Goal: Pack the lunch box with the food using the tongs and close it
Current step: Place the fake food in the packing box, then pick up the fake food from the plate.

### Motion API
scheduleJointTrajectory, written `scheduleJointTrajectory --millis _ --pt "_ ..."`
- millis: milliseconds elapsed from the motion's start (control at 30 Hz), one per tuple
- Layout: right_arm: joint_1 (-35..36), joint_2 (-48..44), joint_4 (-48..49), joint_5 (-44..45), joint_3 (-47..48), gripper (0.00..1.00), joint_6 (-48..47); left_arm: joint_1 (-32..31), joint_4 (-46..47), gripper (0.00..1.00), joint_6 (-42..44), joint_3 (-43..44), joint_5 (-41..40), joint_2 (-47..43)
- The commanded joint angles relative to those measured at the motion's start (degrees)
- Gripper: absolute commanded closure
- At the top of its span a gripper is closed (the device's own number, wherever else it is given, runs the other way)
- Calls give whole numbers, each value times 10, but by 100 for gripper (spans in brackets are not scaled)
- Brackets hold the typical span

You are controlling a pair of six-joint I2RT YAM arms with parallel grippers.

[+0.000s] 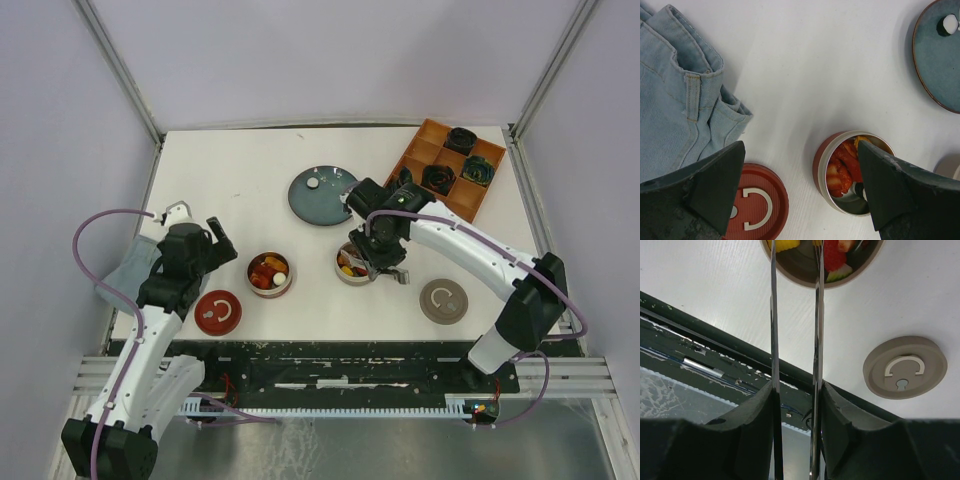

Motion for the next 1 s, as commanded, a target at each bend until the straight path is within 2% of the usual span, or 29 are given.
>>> scheduleJointTrajectory --millis 0,200,367,633,800,967 --pt "3 -10 24 -18 12 55 0 2 28 1 17 2 8 0" --pt "3 -36 27 74 47 54 -5 2 28 1 17 3 5 -1" --pt "-3 7 50 104 99 52 -16 2 28 1 17 2 6 0" --pt "-29 181 65 121 289 50 -30 1 26 1 17 2 -1 -8" --pt "-42 295 38 121 447 50 -36 1 26 1 16 0 -6 -12" --pt "-48 354 43 110 504 49 -35 2 26 1 16 1 -6 -11"
